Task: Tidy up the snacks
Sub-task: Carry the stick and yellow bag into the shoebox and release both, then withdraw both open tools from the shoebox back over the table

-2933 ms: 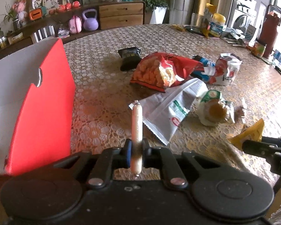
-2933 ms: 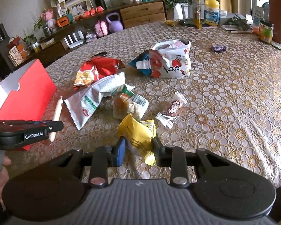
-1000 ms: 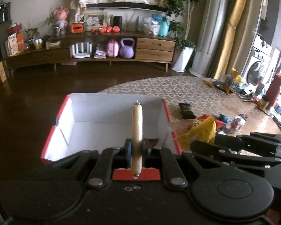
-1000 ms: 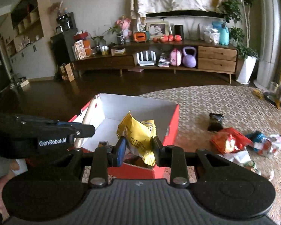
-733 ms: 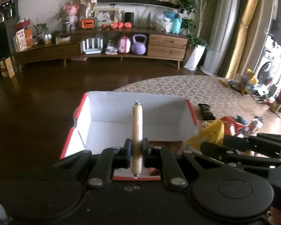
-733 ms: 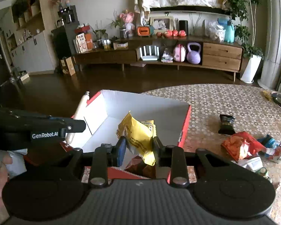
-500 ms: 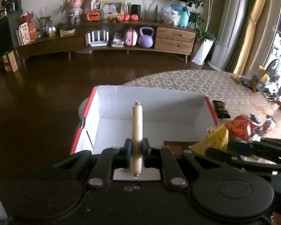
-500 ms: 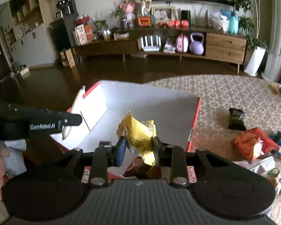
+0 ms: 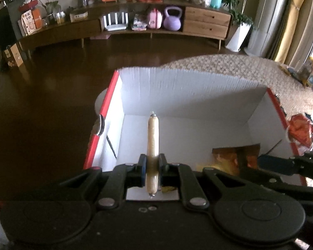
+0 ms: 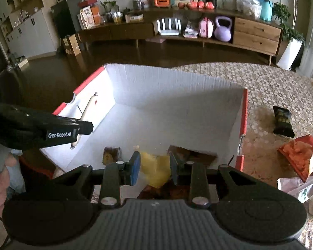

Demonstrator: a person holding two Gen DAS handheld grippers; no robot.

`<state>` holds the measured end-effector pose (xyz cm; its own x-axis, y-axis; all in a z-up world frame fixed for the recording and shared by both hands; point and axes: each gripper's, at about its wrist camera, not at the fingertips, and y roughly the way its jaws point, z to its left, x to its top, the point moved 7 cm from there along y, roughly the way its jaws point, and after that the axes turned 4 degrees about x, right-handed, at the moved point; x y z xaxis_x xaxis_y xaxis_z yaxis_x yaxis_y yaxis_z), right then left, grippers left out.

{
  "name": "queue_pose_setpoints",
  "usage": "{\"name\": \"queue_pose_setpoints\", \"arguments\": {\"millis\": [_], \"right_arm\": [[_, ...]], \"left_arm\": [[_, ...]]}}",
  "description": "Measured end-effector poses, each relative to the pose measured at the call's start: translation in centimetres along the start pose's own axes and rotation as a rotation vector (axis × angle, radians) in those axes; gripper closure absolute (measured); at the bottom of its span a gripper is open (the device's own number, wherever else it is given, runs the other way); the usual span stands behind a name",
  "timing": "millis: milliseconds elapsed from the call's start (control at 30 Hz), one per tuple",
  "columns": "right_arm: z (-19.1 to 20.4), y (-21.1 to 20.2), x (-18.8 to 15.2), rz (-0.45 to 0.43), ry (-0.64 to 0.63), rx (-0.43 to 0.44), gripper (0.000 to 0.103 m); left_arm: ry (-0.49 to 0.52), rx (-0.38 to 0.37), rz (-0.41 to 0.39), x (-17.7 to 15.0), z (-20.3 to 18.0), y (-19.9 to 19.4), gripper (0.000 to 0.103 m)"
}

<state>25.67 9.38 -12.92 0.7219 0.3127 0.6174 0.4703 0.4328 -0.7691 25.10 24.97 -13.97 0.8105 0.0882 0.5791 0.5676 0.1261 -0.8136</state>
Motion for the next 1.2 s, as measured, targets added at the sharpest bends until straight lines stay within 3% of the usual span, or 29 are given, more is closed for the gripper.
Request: {"name": "queue_pose_setpoints", "arguments": {"millis": [100, 233, 300, 400, 500, 567, 600, 633, 667, 733, 900, 967, 1200], "right_arm": [[-0.3, 0.2, -0.3, 0.008, 0.003, -0.010, 0.073], [-0.4, 0.0, -0.5, 0.006, 0.018, -0.017, 0.073], [-0.3, -0.3, -0.5, 0.004, 0.021, -0.017, 0.073], [-0.2, -1.1, -0.6, -0.007, 0.032, -0.016, 0.073], [-0.2, -2.0, -0.8, -0.015, 0.054, -0.015, 0.072], [0.0, -2.7, -0.7, -0.023, 0.060, -0.021, 0.072], [0.1, -3.1, -0.8, -0.028, 0.061, -0.027, 0.072], [0.2, -3.5, -0.8, -0.036, 0.066, -0.032, 0.069], [0.3, -4.0, -0.8, -0.047, 0.071, -0.036, 0.057], [0.6, -5.0, -0.9, -0.078, 0.082, -0.046, 0.044], [1.1, -7.3, -1.6, -0.108, 0.099, -0.063, 0.043], [1.1, -8.3, -2.0, -0.122, 0.111, -0.074, 0.037], [1.2, -12.4, -3.3, -0.183, 0.141, -0.096, 0.031]], "left_arm": [[0.002, -0.010, 0.026, -0.3, 0.1, 0.7, 0.095], [0.014, -0.009, 0.041, -0.7, 0.0, 1.0, 0.084], [0.011, -0.018, 0.038, -0.8, -0.1, 0.9, 0.085], [0.009, -0.025, 0.028, -1.1, -0.3, 0.3, 0.079], [0.021, -0.028, 0.012, -1.2, -0.4, -0.7, 0.063], [0.024, -0.030, -0.010, -1.3, -0.3, -1.6, 0.042], [0.025, -0.032, -0.024, -1.3, -0.3, -2.0, 0.039], [0.031, -0.032, -0.038, -1.4, -0.4, -2.6, 0.038], [0.038, -0.033, -0.047, -1.4, -0.4, -3.1, 0.038], [0.047, -0.039, -0.061, -1.6, -0.4, -4.0, 0.038], [0.075, -0.048, -0.104, -1.7, -0.3, -6.1, 0.031], [0.090, -0.054, -0.121, -1.8, -0.5, -7.0, 0.029], [0.138, -0.092, -0.192, -2.5, -1.7, -10.5, 0.020]]}}
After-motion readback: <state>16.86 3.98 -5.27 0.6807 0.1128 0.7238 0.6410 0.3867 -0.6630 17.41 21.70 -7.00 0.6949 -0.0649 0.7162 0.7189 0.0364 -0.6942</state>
